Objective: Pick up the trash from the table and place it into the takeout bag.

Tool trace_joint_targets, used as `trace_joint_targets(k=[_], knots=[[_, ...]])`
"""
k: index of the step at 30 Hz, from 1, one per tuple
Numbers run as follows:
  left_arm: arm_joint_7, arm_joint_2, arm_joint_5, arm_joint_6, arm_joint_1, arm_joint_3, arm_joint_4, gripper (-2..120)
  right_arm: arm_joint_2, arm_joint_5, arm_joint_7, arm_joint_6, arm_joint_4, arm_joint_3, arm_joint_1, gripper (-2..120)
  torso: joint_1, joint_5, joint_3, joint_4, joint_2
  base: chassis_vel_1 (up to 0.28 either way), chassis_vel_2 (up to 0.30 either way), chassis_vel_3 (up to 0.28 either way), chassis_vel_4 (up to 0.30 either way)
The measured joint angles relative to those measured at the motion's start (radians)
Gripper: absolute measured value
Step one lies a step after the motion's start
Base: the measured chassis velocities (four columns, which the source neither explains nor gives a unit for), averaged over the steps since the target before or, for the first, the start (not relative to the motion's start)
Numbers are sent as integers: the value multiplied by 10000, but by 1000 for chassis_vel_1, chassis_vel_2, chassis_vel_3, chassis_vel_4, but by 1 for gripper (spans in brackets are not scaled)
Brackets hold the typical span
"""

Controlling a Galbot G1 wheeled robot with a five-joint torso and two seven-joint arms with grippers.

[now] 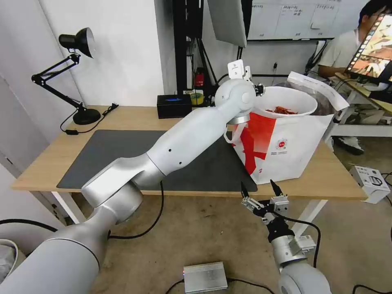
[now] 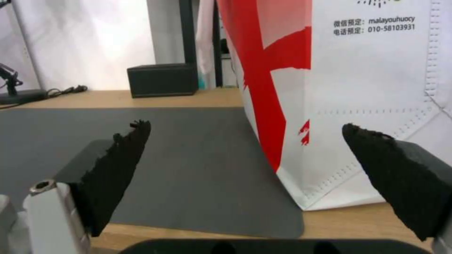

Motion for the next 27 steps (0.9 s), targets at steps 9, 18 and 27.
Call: trace_joint_targets(k=[9,18,27], knots=[[163,9,1154,146,251,206,200,99,0,0,0,0,0,0,0,100,0,-1,0,1,0,0,0,0,0],[631,13,2152,232,232,340,210,100,0,0,0,0,0,0,0,100,0,-1,0,1,0,0,0,0,0],[988,8,2968,36,87,635,-45,100,0,0,0,0,0,0,0,100,0,0,0,-1,-1,0,0,0,0]])
